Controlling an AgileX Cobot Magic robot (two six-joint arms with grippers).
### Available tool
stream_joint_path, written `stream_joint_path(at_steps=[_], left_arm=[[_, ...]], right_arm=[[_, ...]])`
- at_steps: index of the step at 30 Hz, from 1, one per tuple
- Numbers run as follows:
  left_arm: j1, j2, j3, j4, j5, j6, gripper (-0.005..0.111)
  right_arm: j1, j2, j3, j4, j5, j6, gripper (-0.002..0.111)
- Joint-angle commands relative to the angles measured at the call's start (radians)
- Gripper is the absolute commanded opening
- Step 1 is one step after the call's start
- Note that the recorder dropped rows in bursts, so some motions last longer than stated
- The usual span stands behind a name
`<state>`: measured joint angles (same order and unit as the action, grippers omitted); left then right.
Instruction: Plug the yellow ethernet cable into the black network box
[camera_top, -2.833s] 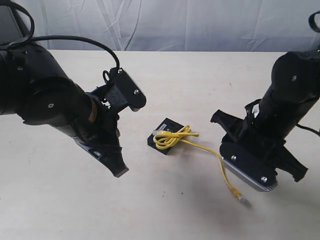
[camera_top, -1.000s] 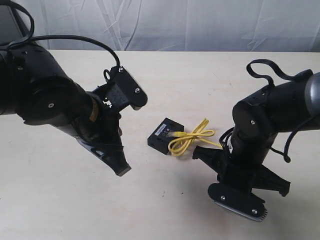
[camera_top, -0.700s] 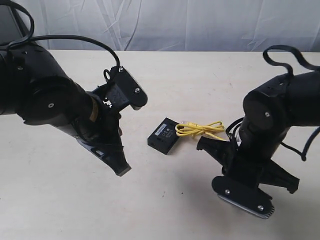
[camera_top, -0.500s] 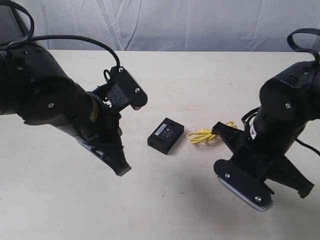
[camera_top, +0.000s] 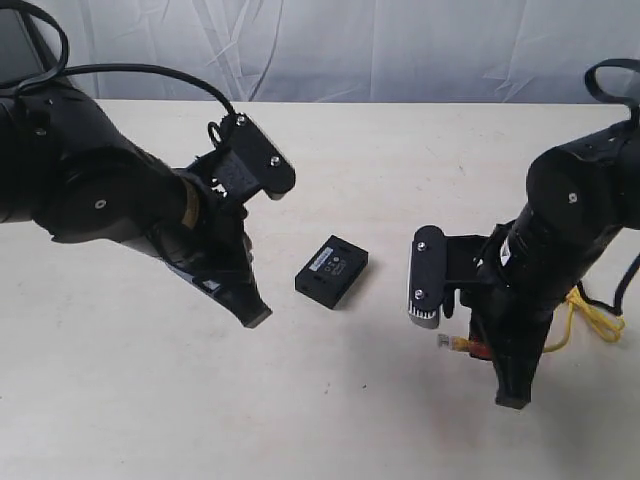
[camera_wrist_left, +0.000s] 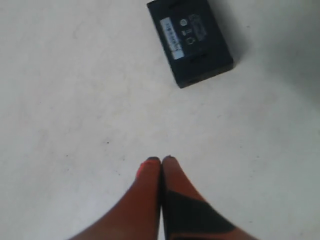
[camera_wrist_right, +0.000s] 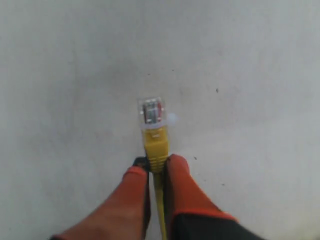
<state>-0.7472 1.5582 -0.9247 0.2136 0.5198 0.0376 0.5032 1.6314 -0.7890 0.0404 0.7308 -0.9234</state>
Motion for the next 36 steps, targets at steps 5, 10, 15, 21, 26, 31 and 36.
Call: stream_joint_path(at_steps=[5,10,15,21,26,31,36], left_arm=[[0.184,0.079,-0.02,-0.124,0.029,0.09,0.0],[0.263,0.163,-0.09,-0.407,0.107,0.346,0.0],[0.268,0.26,-0.186,-0.435,0.083,0.373,0.0],[0.276,0.398,-0.342,-0.434,0.128,0.39,0.0],[0.276,0.498,-0.462,-0.441,0.161,0.392,0.0],[0.276,0.551,-0.527,-0.512,0.166,0.461,0.0],[0.276,0.582,-0.579,-0.536,0.191,0.478,0.0]], right_arm=[[-0.087,0.185,-0.2,0.074,0.106,0.136,-0.001],[-0.165,0.273,-0.302,0.217,0.201,-0.029,-0.001],[-0.172,0.337,-0.43,0.287,0.272,-0.008,-0.001],[-0.163,0.371,-0.477,0.306,0.285,0.018,-0.001],[-0.163,0.39,-0.477,0.346,0.207,0.018,-0.001],[-0.163,0.402,-0.478,0.353,0.201,0.018,-0.001],[-0.158,0.408,-0.478,0.36,0.224,0.018,-0.001]])
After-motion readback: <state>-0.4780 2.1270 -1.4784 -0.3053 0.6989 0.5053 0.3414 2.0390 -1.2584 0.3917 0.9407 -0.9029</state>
